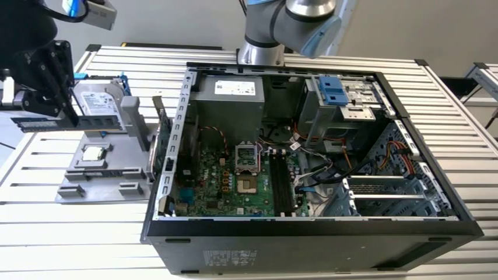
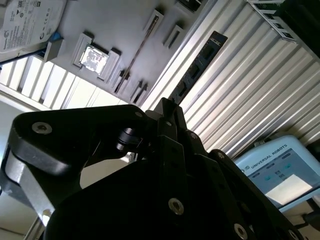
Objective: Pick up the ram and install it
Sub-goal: 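Pick up the ram and move it above insertion slot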
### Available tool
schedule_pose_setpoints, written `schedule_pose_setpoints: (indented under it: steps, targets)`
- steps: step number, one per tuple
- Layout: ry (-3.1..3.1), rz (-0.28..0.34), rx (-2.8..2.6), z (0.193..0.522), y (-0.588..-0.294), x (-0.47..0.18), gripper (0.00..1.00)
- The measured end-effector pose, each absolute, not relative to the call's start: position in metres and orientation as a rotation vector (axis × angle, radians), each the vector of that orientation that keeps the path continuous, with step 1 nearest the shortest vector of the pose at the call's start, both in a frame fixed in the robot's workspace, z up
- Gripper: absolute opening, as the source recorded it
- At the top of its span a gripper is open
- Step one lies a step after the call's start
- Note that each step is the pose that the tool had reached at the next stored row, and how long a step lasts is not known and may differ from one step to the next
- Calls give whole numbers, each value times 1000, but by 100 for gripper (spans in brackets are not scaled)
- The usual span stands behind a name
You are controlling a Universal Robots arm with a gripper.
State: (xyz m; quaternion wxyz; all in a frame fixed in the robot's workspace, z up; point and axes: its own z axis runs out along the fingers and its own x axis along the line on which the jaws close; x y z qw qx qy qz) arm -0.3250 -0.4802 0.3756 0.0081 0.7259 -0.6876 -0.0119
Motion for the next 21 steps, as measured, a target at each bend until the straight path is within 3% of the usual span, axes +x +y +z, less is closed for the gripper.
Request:
schedule_pose_setpoints:
  steps: [21]
  targets:
    - [-2148,-37,2270,376,-480,-299,0]
